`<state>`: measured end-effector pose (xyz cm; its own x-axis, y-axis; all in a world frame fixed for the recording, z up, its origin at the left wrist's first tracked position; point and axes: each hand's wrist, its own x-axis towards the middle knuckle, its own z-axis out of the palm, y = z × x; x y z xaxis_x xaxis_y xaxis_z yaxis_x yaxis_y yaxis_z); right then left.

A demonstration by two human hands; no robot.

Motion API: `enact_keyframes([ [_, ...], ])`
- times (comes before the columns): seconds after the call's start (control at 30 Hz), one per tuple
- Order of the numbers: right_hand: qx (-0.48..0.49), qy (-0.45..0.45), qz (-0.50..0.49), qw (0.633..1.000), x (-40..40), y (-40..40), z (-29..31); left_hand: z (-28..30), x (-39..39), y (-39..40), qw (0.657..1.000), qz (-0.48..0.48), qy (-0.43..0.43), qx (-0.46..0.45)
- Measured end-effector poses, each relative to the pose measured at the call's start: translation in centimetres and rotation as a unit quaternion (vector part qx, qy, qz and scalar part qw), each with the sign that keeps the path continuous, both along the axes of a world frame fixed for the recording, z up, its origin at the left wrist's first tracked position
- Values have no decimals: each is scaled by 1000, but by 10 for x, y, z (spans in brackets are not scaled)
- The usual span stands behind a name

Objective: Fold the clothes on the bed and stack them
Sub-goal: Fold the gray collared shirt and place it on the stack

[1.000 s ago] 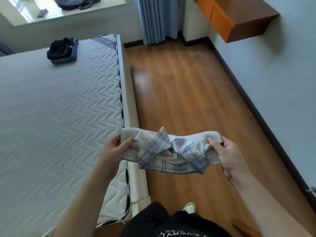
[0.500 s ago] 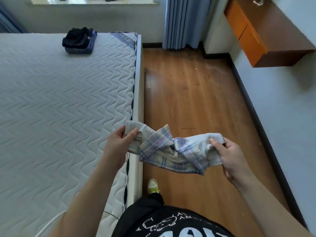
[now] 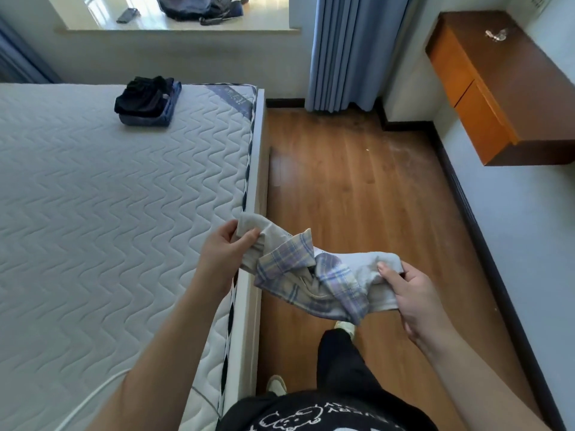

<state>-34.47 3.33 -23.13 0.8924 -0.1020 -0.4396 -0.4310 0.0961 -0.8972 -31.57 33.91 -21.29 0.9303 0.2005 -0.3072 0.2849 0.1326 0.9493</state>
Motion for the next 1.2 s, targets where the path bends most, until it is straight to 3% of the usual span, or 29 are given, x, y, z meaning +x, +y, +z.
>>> enact_keyframes([
  [0.33, 7, -1, 58, 998, 173, -64, 6, 12, 135, -47, 999, 28, 22, 41],
  [0.47, 9, -22, 79, 997, 237, -66, 14, 19, 170, -49, 994, 26, 7, 106],
  [0.73, 29, -37, 109, 993, 362, -20, 15, 25, 263, -6, 986, 50, -22, 161],
  [1.2, 16, -9, 89, 996, 554, 84, 7, -2, 429, 76, 990, 111, -3, 92],
])
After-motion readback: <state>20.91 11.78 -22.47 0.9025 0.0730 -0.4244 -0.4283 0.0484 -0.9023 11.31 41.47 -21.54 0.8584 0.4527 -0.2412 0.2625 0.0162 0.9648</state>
